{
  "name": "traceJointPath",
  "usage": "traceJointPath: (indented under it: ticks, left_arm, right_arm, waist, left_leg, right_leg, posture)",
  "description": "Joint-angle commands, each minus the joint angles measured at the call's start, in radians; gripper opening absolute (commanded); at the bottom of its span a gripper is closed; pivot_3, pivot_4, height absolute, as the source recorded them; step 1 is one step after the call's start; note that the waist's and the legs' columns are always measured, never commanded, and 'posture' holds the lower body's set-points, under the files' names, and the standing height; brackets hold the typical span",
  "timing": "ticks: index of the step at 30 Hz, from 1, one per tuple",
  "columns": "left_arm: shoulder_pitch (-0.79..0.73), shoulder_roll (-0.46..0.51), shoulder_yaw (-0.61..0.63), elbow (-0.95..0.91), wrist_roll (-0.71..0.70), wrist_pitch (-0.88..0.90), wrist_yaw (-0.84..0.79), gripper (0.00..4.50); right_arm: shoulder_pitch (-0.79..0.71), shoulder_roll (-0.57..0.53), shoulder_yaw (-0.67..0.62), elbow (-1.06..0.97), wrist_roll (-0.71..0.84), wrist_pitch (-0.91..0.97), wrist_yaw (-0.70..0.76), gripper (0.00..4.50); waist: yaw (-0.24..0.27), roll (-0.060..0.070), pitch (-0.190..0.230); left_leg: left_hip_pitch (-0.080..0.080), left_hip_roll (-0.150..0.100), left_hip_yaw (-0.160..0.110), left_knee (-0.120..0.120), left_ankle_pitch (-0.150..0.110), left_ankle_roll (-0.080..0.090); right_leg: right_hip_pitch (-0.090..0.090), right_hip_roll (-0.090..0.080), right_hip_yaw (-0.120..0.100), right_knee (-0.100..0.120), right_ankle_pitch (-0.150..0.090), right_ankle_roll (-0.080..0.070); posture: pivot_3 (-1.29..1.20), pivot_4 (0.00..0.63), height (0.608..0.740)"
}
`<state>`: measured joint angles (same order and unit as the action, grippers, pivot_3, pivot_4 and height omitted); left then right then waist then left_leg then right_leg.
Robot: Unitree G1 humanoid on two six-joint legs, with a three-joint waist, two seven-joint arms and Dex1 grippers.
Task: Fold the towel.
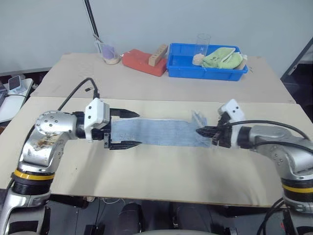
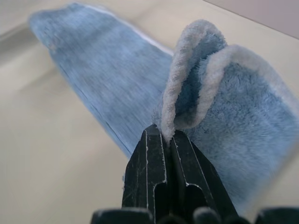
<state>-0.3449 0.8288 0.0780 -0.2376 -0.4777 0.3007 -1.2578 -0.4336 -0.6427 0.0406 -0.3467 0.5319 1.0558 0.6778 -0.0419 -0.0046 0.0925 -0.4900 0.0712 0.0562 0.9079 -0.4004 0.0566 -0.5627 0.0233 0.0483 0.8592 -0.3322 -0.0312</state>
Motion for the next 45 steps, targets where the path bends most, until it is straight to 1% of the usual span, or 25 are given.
traceJointPath:
  ticks: [1,4,8,9,10,15,16,20,22,24,27,30,31,33,35,40,45]
  left_arm:
    - [0.042,0.024,0.056,-0.054,-0.020,0.009,0.028,4.50]
    - [0.070,0.021,0.062,-0.072,-0.019,0.010,0.049,4.50]
    - [0.101,0.023,0.066,-0.091,-0.033,0.034,0.066,4.50]
    - [0.109,0.024,0.068,-0.095,-0.040,0.044,0.069,4.50]
    - [0.120,0.022,0.074,-0.099,-0.044,0.052,0.079,4.50]
    - [0.196,0.000,0.123,-0.107,-0.050,0.070,0.157,4.50]
    - [0.212,-0.006,0.132,-0.111,-0.047,0.073,0.177,4.50]
    - [0.295,-0.031,0.157,-0.135,-0.034,0.091,0.252,4.50]
    - [0.344,-0.057,0.171,-0.155,-0.035,0.110,0.308,4.50]
    - [0.385,-0.096,0.187,-0.168,-0.027,0.128,0.384,4.50]
    - [0.418,-0.166,0.221,-0.198,-0.064,0.216,0.519,4.50]
    - [0.436,-0.292,0.262,-0.240,-0.134,0.325,0.699,4.50]
    - [0.427,-0.351,0.286,-0.251,-0.175,0.388,0.791,4.50]
    - [0.418,-0.436,0.302,-0.269,-0.211,0.498,0.936,4.50]
    - [0.400,-0.499,0.311,-0.281,-0.233,0.596,1.058,4.50]
    - [0.355,-0.591,0.309,-0.308,-0.271,0.753,1.241,4.50]
    - [0.291,-0.655,0.304,-0.289,-0.297,0.854,1.332,4.50]
  right_arm:
    - [-0.071,0.078,0.046,0.041,-0.023,-0.011,-0.051,0.02]
    - [-0.105,0.136,0.070,0.103,-0.051,-0.031,-0.082,0.02]
    - [-0.120,0.163,0.082,0.125,-0.063,-0.031,-0.086,0.02]
    - [-0.121,0.167,0.085,0.126,-0.065,-0.031,-0.086,0.73]
    - [-0.120,0.174,0.086,0.123,-0.060,-0.030,-0.083,0.94]
    - [-0.128,0.203,0.077,0.094,-0.036,-0.028,-0.073,2.73]
    - [-0.131,0.202,0.073,0.085,-0.030,-0.028,-0.065,2.98]
    - [-0.143,0.174,0.078,0.037,-0.026,-0.058,-0.025,4.47]
    - [-0.154,0.147,0.090,0.018,-0.035,-0.074,-0.003,4.49]
    - [-0.161,0.094,0.124,-0.004,-0.067,-0.123,0.041,4.49]
    - [-0.160,0.036,0.159,-0.004,-0.128,-0.214,0.073,4.49]
    - [-0.154,-0.001,0.164,0.018,-0.160,-0.287,0.114,4.49]
    - [-0.156,-0.006,0.161,0.030,-0.169,-0.303,0.118,4.49]
    - [-0.164,-0.021,0.153,0.055,-0.185,-0.335,0.133,4.49]
    - [-0.167,-0.040,0.152,0.070,-0.191,-0.376,0.174,4.49]
    - [-0.180,-0.075,0.146,0.104,-0.187,-0.458,0.277,4.49]
    - [-0.198,-0.089,0.142,0.148,-0.199,-0.505,0.328,4.49]
  waist:
    - [0.000,0.000,0.000]
    - [0.003,0.000,0.000]
    - [0.011,0.001,0.000]
    - [0.010,0.001,0.000]
    - [0.009,0.001,0.000]
    - [-0.002,0.001,0.000]
    - [-0.002,0.001,0.000]
    - [-0.002,0.001,0.000]
    - [-0.002,0.001,0.000]
    - [-0.001,0.001,0.000]
    - [0.002,0.000,0.000]
    - [0.002,0.000,0.000]
    - [0.002,0.000,0.000]
    - [0.003,0.000,0.000]
    - [0.003,-0.001,0.000]
    - [0.003,-0.001,0.000]
    - [0.004,-0.001,0.000]
  left_leg:
    - [0.001,0.000,0.000,0.000,0.000,0.000]
    - [0.001,0.000,0.000,0.000,0.000,0.000]
    - [0.000,-0.001,0.000,0.000,0.000,0.000]
    - [0.000,-0.001,0.001,0.000,0.000,0.000]
    - [0.000,-0.001,0.001,0.000,0.000,0.000]
    - [0.001,0.000,0.000,0.000,0.000,0.000]
    - [0.001,0.000,0.000,0.000,0.000,0.000]
    - [0.001,0.001,-0.001,-0.001,0.000,0.000]
    - [0.001,0.002,-0.001,-0.001,0.000,0.000]
    - [0.002,0.002,-0.002,-0.001,0.000,0.000]
    - [0.002,0.002,-0.002,-0.001,0.000,0.000]
    - [0.002,0.002,-0.002,-0.001,0.000,0.000]
    - [0.002,0.002,-0.003,-0.002,0.000,0.000]
    - [0.002,0.000,-0.004,-0.001,0.000,0.000]
    - [0.002,-0.002,-0.005,-0.001,0.000,0.000]
    - [0.001,-0.003,-0.006,-0.001,0.000,0.000]
    - [-0.001,-0.004,-0.005,-0.001,0.000,0.000]
  right_leg:
    - [0.000,0.000,0.000,0.000,0.000,0.000]
    - [0.000,0.000,0.000,0.000,0.000,0.000]
    - [-0.001,-0.001,0.000,-0.001,0.000,0.000]
    - [-0.001,-0.001,0.000,-0.001,0.000,0.000]
    - [-0.001,-0.001,0.000,-0.001,0.000,0.000]
    - [-0.001,0.000,0.000,0.000,0.000,0.000]
    - [-0.001,0.000,0.000,0.000,0.000,0.000]
    - [-0.001,0.001,-0.001,0.000,0.000,0.000]
    - [-0.001,0.000,0.000,0.000,0.000,0.000]
    - [-0.001,0.000,-0.001,-0.001,0.000,0.000]
    - [0.000,-0.001,-0.001,-0.001,0.000,0.000]
    - [0.000,-0.002,-0.001,-0.001,0.000,0.000]
    - [0.000,-0.004,-0.001,-0.001,0.000,0.000]
    - [0.000,-0.006,-0.002,-0.001,0.000,0.000]
    - [0.001,-0.008,-0.001,-0.001,0.001,0.001]
    - [0.002,-0.008,-0.001,-0.001,0.001,0.002]
    - [0.004,-0.008,-0.001,-0.001,0.001,0.002]
  posture:
    - [0.00,0.150,0.649]
    - [0.00,0.150,0.649]
    - [0.00,0.150,0.649]
    - [0.00,0.150,0.649]
    - [0.00,0.150,0.649]
    - [0.00,0.150,0.649]
    - [0.00,0.150,0.649]
    - [0.00,0.150,0.649]
    - [0.00,0.150,0.649]
    - [0.00,0.150,0.649]
    - [0.00,0.150,0.649]
    - [0.00,0.150,0.649]
    - [0.00,0.150,0.649]
    - [0.00,0.150,0.649]
    - [0.00,0.150,0.649]
    - [0.00,0.150,0.649]
    - [0.00,0.150,0.649]
